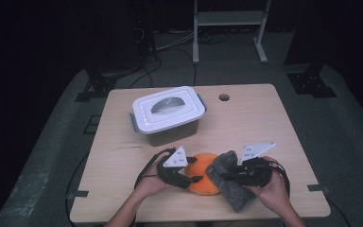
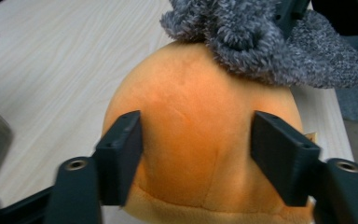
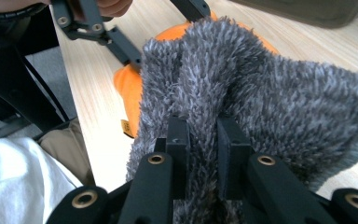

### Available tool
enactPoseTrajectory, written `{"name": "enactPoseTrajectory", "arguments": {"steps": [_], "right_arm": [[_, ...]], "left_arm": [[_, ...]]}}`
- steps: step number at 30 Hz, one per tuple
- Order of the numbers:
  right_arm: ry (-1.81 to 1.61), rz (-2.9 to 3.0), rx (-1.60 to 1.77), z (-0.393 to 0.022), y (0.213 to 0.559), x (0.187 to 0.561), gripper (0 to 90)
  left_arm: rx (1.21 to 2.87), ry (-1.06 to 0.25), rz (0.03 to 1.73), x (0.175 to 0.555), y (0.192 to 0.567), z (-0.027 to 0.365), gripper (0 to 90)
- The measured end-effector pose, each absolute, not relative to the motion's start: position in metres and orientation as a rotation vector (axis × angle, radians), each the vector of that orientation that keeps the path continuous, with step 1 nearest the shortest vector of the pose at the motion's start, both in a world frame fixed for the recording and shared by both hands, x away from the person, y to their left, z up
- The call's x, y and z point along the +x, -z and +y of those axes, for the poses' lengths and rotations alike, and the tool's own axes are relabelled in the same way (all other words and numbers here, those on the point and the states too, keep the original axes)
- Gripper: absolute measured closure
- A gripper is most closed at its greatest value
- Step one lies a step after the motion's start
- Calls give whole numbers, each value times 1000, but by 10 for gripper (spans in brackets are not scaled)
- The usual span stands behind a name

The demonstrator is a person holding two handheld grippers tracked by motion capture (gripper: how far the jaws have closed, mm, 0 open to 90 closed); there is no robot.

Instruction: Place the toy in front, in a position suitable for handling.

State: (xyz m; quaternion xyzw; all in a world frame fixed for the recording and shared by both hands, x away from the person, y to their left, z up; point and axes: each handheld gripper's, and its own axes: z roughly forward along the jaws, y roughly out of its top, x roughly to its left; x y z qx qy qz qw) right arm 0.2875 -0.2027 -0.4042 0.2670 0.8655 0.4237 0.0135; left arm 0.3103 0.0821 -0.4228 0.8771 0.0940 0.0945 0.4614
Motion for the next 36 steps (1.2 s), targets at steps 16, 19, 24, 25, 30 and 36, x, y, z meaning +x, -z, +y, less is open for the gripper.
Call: {"name": "enactPoseTrajectory", "arguments": {"steps": [16, 19, 24, 25, 30, 36], "right_arm": [[-1380, 2610, 865, -215, 394, 281, 768], [-1341, 2646, 763, -196, 391, 274, 767], [-1281, 2697, 732, -187, 401, 276, 767], [-1275, 2692, 736, -189, 402, 277, 767], [-1250, 2691, 820, -211, 411, 279, 764], [-1242, 2688, 937, -233, 417, 287, 762]], "left_arm": [[2149, -249, 198, 309, 418, 80, 437], [2138, -245, 236, 312, 418, 79, 430], [2128, -217, 267, 316, 422, 84, 422], [2126, -215, 274, 316, 422, 85, 421], [2119, -203, 283, 320, 424, 88, 403], [2128, -197, 295, 321, 424, 89, 394]]}}
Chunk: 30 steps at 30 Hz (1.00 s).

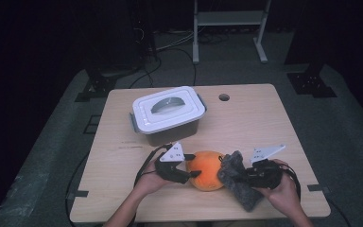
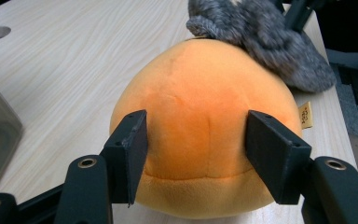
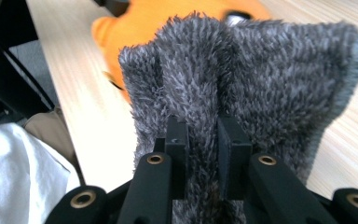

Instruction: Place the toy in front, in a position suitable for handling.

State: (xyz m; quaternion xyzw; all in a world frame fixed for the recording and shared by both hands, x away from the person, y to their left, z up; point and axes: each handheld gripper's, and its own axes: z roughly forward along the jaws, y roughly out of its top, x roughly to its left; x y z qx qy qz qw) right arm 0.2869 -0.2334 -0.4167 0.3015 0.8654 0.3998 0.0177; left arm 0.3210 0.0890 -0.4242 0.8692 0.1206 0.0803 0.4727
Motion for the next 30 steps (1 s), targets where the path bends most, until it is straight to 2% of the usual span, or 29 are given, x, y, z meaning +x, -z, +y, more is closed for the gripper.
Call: {"name": "enactPoseTrajectory", "arguments": {"steps": [6, 11, 17, 20, 24, 30], "right_arm": [[-1438, 2612, 914, -227, 399, 289, 763], [-1353, 2671, 865, -211, 405, 292, 763], [-1327, 2684, 990, -238, 416, 298, 762], [-1407, 2618, 981, -243, 406, 296, 763], [-1457, 2607, 935, -231, 397, 299, 759], [-1364, 2678, 979, -234, 415, 305, 760]], "left_arm": [[2139, -204, 265, 317, 424, 83, 388], [2150, -220, 239, 314, 423, 82, 382], [2148, -208, 237, 314, 424, 82, 372], [2146, -208, 217, 313, 423, 80, 371], [2160, -219, 178, 308, 422, 74, 376], [2164, -218, 172, 307, 422, 75, 377]]}}
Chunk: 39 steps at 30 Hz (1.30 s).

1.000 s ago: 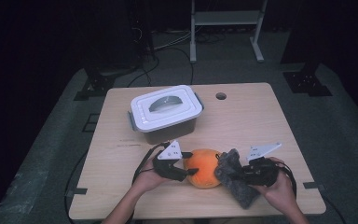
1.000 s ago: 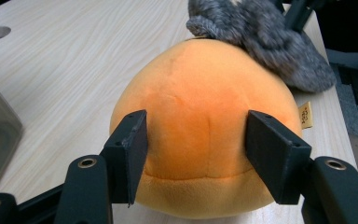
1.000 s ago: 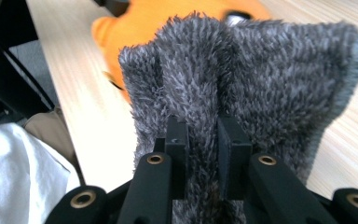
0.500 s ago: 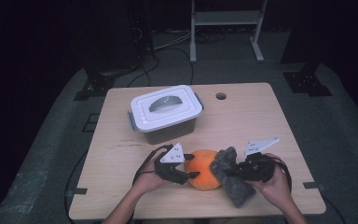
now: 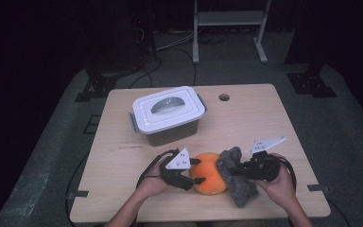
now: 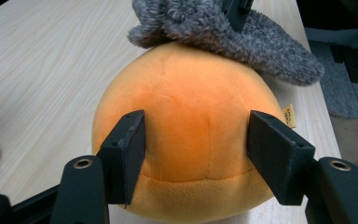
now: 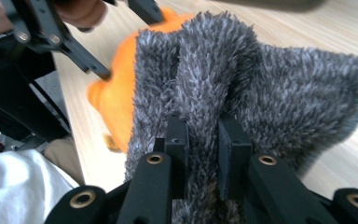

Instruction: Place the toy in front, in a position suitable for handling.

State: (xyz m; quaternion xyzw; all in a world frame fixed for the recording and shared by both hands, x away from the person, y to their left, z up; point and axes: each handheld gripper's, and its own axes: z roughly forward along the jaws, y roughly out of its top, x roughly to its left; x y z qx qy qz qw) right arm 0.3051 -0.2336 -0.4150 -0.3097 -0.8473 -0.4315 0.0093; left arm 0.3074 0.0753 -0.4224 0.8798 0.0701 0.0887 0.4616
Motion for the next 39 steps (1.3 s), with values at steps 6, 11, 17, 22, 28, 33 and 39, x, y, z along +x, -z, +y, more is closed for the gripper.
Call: {"name": "enactPoseTrajectory", "arguments": {"steps": [6, 11, 17, 22, 28, 33, 39], "right_arm": [[1291, -2590, -1059, -257, 429, 307, 760], [1468, -2566, -1023, -253, 406, 304, 761], [1381, -2617, -985, -231, 415, 308, 761], [1361, -2591, -1031, -240, 420, 310, 761], [1325, -2597, -1057, -246, 424, 308, 760], [1311, -2608, -1061, -247, 424, 308, 761], [1487, -2678, -911, -223, 383, 292, 763]], "left_arm": [[2156, -200, 172, 307, 422, 76, 373], [2149, -202, 151, 305, 420, 71, 373], [2149, -208, 141, 305, 420, 71, 302], [2141, -195, 134, 303, 413, 71, 171], [2161, -203, 161, 306, 406, 81, 149], [2193, -213, 173, 309, 413, 84, 316], [2122, -229, 188, 309, 415, 73, 363]]}}
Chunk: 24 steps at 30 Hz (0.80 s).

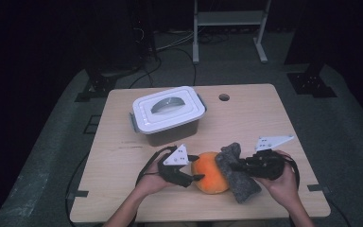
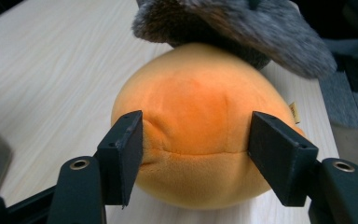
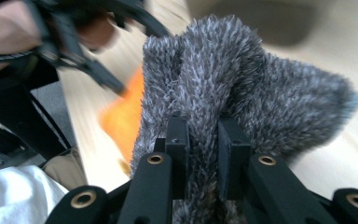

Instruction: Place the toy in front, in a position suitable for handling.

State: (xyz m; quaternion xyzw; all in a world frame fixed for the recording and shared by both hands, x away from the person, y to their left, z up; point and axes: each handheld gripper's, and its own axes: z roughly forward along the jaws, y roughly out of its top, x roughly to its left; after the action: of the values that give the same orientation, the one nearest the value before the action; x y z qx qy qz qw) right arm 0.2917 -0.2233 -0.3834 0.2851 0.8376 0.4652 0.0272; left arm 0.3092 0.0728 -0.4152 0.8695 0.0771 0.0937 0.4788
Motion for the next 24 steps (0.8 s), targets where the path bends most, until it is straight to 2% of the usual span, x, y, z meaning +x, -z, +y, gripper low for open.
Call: {"name": "enactPoseTrajectory", "arguments": {"steps": [1, 4, 8, 9, 19, 24], "right_arm": [[-1409, 2598, 805, -206, 379, 287, 763], [-1289, 2633, 751, -189, 384, 285, 763], [-1342, 2632, 802, -194, 391, 288, 765], [-1351, 2625, 823, -199, 391, 288, 764], [-1285, 2625, 904, -221, 391, 289, 764], [-1319, 2609, 799, -202, 376, 282, 760]], "left_arm": [[2119, -236, 174, 307, 417, 67, 363], [2134, -255, 148, 304, 418, 64, 348], [2120, -243, 170, 303, 416, 65, 238], [2131, -251, 164, 303, 416, 64, 234], [2145, -264, 152, 303, 418, 63, 311], [2137, -267, 122, 298, 418, 57, 309]]}}
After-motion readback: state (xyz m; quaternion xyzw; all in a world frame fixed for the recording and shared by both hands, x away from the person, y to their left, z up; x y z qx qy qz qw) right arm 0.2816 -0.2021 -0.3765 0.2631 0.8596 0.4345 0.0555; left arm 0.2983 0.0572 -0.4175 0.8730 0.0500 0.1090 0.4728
